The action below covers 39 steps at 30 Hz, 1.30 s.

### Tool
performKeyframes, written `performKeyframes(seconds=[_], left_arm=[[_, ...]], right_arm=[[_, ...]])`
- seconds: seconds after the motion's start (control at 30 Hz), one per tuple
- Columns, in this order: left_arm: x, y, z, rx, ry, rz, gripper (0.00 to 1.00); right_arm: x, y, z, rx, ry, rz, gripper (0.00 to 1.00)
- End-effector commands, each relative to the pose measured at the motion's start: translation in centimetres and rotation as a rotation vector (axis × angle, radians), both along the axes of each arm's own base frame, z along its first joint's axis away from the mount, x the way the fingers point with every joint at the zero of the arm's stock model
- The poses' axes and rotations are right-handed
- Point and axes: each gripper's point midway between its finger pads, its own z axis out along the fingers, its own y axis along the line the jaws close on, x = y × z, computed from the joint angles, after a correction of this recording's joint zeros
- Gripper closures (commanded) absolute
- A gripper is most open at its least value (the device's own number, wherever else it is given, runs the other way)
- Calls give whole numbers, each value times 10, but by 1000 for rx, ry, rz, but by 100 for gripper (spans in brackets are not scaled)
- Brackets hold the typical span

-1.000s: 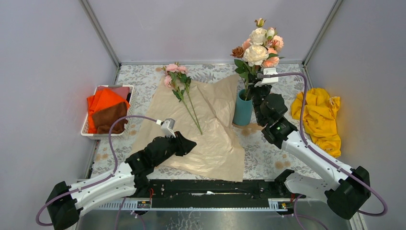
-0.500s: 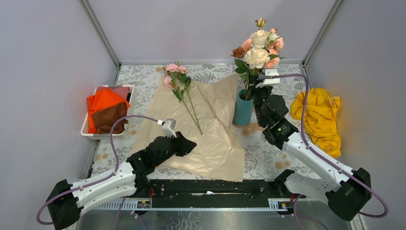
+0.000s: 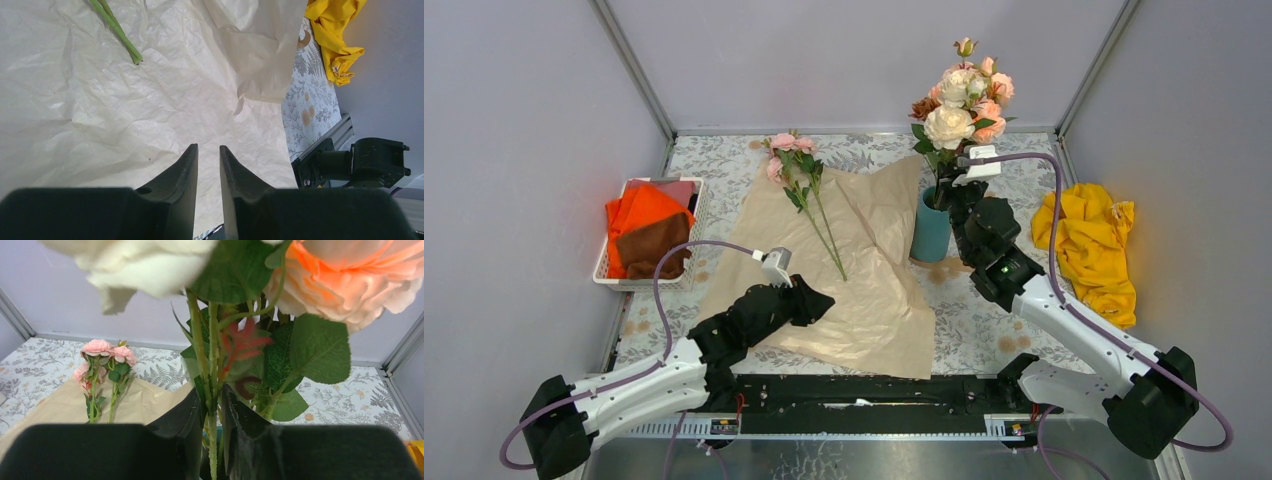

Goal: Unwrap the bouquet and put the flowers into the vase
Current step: Insert the fake flower into the vase.

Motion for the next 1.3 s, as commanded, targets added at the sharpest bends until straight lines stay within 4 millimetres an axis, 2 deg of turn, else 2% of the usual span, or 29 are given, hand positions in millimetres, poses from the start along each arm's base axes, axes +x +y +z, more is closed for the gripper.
performKeyframes(seconds=[0.0, 0.13, 0.37, 0.5, 0.63, 0.87, 1.0, 1.17, 1.27], left_arm=[[2, -1, 5, -22, -23, 9, 72], [2, -1, 5, -22, -22, 8, 72], [1, 0, 5, -25, -22, 10, 72], [2, 0, 4, -25, -21, 10, 72], [2, 0, 3, -21, -20, 10, 72], [2, -1, 2, -23, -17, 9, 72], [2, -2, 2, -23, -15, 7, 72], [2, -2, 3, -27, -16, 7, 72], [3, -3, 5, -28, -18, 10, 72]], right_arm=[[-2, -1, -1, 14, 0, 9, 72], [-3, -2, -1, 13, 0, 9, 63], [-6, -4, 4, 23, -10, 13, 39], [-9, -4, 6, 28, -12, 22, 31], [-14, -5, 13, 40, -20, 36, 25], [-25, -5, 25, 67, -25, 74, 20], [-31, -11, 31, 85, -35, 66, 11], [-41, -23, 44, 110, -55, 41, 1], [-52, -26, 61, 142, -75, 68, 0]])
